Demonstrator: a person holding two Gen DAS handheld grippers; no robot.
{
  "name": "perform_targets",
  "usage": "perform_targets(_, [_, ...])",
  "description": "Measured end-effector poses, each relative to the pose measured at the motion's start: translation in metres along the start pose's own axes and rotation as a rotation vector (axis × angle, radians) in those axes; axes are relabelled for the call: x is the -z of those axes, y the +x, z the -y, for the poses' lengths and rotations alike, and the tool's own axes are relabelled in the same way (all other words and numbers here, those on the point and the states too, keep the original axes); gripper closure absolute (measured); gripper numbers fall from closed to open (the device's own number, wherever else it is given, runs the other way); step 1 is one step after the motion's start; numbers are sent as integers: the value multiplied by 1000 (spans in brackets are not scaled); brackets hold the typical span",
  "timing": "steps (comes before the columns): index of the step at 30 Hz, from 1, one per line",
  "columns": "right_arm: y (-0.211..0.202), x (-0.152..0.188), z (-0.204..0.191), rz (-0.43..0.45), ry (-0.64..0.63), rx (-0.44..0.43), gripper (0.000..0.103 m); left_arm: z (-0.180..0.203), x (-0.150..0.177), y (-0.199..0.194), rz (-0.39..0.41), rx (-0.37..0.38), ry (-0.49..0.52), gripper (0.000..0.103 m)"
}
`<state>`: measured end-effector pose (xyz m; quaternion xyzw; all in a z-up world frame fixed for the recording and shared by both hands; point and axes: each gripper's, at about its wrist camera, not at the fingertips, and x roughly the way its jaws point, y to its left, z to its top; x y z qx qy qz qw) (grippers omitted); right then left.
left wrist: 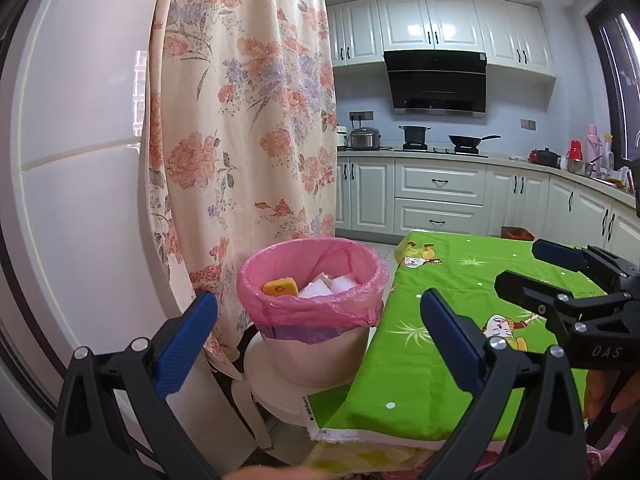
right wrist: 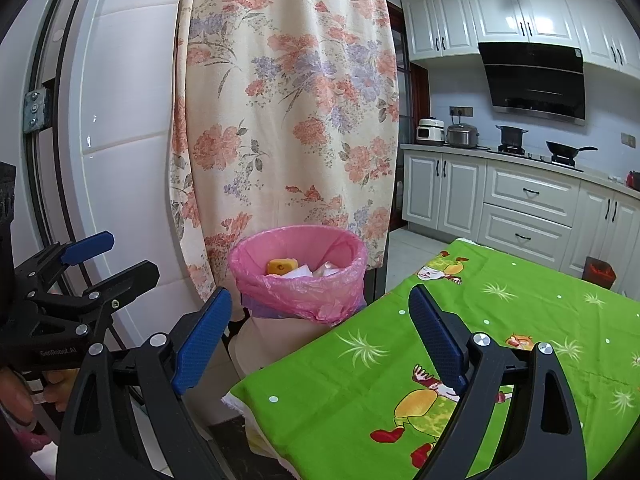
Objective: Collect trash
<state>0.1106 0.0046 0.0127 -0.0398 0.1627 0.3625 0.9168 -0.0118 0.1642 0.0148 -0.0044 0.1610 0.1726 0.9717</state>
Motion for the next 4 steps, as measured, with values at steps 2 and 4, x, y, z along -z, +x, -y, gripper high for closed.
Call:
perform_targets(2, [0,0,0,0,-1,-2,19,0,0,1,-3,1,-1,5])
perform_targets(4, [0,0,0,0,-1,-1,19,0,0,1,-3,-1,-2,5])
